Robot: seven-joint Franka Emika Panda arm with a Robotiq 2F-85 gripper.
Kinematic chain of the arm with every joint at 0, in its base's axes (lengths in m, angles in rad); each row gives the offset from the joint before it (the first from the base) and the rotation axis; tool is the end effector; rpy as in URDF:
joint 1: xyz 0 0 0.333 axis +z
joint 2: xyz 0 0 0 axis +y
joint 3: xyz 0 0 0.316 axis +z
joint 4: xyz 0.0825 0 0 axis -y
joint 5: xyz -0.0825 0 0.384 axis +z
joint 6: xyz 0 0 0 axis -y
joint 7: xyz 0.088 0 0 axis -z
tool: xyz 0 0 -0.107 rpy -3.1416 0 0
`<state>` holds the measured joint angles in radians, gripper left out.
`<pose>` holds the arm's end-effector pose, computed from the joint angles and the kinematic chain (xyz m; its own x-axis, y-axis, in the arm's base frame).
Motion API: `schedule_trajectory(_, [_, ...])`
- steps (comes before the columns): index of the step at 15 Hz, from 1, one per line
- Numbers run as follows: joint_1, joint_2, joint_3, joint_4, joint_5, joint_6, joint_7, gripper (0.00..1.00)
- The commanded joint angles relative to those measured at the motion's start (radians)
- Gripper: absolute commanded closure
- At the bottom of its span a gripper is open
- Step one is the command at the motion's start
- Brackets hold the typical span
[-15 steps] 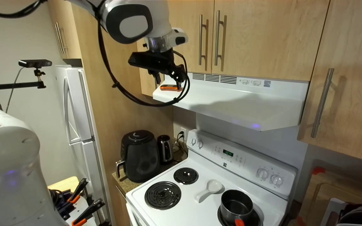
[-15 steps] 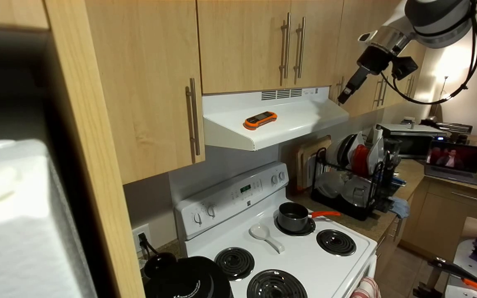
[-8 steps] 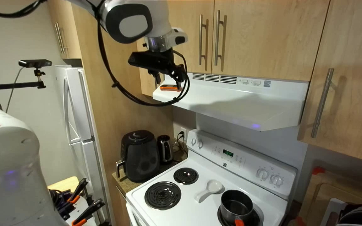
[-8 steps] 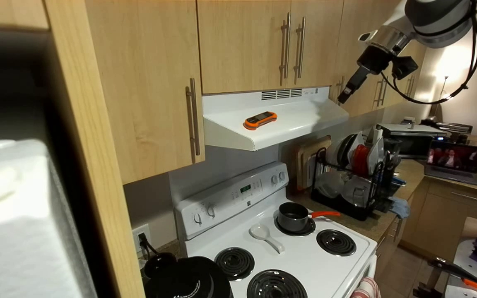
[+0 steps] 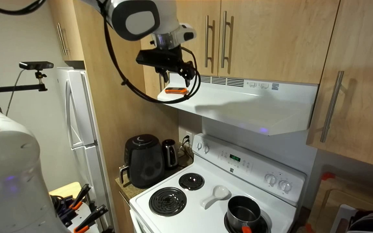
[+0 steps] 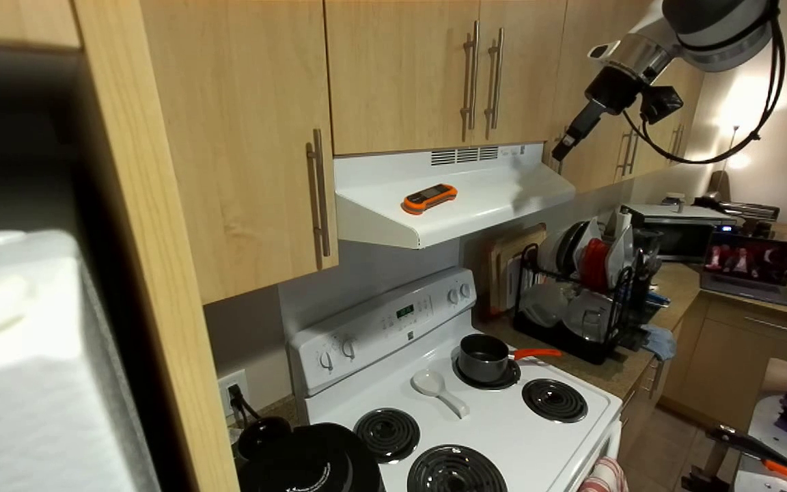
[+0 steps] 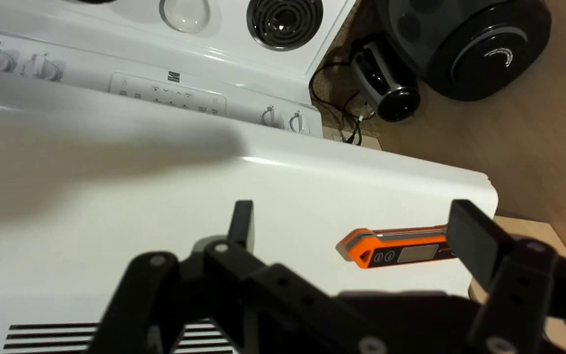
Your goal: Open the left cabinet door
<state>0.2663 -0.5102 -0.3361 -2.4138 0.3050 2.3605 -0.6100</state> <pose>0.4379 -0.0416 0.5324 0.8030 0.2659 0.5333 0.4009 -0.9032 -0.1535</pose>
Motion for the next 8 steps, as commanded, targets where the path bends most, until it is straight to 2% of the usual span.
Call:
schedule_trajectory(1, [0.000, 0.099, -0.009, 0.088, 0.058, 0.010, -0.131, 0.00])
schedule_trajectory(8, [-0.022, 0.269, 0.010, 0.237, 0.175, 0.040, -0.397, 0.00])
